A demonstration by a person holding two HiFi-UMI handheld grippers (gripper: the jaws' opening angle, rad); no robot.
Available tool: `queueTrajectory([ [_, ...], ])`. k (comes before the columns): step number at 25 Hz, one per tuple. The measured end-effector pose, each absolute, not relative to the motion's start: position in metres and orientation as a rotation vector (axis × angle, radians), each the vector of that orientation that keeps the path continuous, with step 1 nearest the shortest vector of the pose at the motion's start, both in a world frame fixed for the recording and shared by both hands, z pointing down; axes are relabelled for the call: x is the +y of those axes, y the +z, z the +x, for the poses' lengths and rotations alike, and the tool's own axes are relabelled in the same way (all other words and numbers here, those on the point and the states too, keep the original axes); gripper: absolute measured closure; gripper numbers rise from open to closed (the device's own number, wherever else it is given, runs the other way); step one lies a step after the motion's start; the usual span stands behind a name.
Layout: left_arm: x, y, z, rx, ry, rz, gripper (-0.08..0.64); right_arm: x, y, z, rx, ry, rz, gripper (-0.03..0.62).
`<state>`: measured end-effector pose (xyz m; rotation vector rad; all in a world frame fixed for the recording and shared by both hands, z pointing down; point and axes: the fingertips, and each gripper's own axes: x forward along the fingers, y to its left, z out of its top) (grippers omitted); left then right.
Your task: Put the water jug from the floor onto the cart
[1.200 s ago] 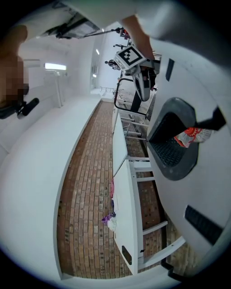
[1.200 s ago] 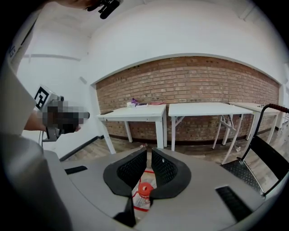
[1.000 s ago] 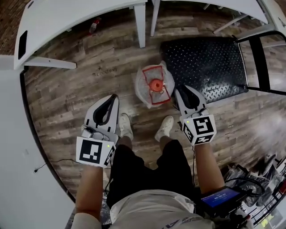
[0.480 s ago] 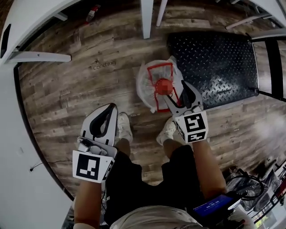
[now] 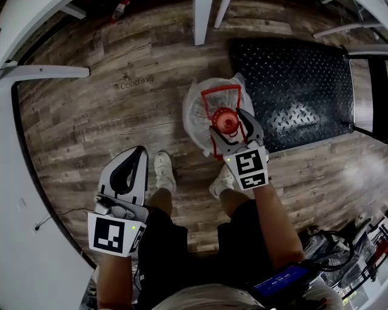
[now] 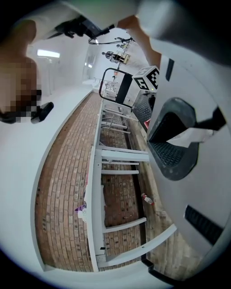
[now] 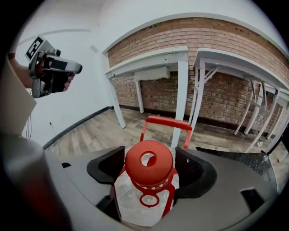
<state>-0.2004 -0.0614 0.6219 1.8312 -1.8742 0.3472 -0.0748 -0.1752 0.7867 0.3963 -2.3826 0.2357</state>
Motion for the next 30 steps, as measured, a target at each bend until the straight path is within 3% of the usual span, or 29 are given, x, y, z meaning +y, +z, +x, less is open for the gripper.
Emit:
queueTrajectory([
  [20,-0.058,0.618,-0.197,-1.844,0.342,1.846,0.56,-0.171,0.791,-0.067,-2.362,0.215,0.475,0.281],
  [30,-0.059,0.591,-0.201,-1.826,0.308,1.864,0.56,-0.155,0.71,-0.064,-2.394,0.262,0.483,0.281],
])
